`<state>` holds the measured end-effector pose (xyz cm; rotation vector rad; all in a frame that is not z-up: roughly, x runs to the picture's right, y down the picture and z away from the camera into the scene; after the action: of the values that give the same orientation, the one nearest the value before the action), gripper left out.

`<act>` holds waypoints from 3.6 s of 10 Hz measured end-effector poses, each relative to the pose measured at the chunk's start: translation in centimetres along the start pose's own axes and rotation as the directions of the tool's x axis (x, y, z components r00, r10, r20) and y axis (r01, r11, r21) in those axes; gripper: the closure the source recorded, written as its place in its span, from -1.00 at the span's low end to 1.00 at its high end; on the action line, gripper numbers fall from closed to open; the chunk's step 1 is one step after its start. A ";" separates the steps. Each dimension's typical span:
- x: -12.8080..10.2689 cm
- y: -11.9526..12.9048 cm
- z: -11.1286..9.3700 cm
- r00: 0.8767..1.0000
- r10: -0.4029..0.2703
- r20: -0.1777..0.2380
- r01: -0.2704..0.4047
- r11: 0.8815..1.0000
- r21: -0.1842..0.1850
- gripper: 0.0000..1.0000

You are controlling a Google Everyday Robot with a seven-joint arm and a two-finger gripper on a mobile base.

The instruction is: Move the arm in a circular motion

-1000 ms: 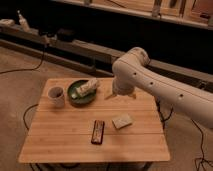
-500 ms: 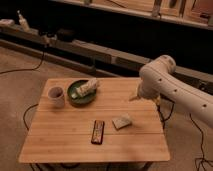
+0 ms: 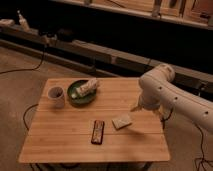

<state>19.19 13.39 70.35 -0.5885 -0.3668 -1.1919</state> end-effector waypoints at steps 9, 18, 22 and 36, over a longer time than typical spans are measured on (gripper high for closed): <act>-3.6 -14.8 -5.5 0.976 -0.214 0.049 0.205 0.967 0.149 -0.60; 7.3 1.3 1.9 0.973 -0.225 -0.054 0.228 0.972 0.056 -0.60; 1.7 5.6 1.7 0.996 -0.083 0.046 0.084 0.996 -0.014 -0.60; 6.6 -15.2 -4.7 0.830 -0.534 -0.161 0.557 0.808 0.192 -0.60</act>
<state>6.97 1.79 73.82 -0.2128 -0.6095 -1.6994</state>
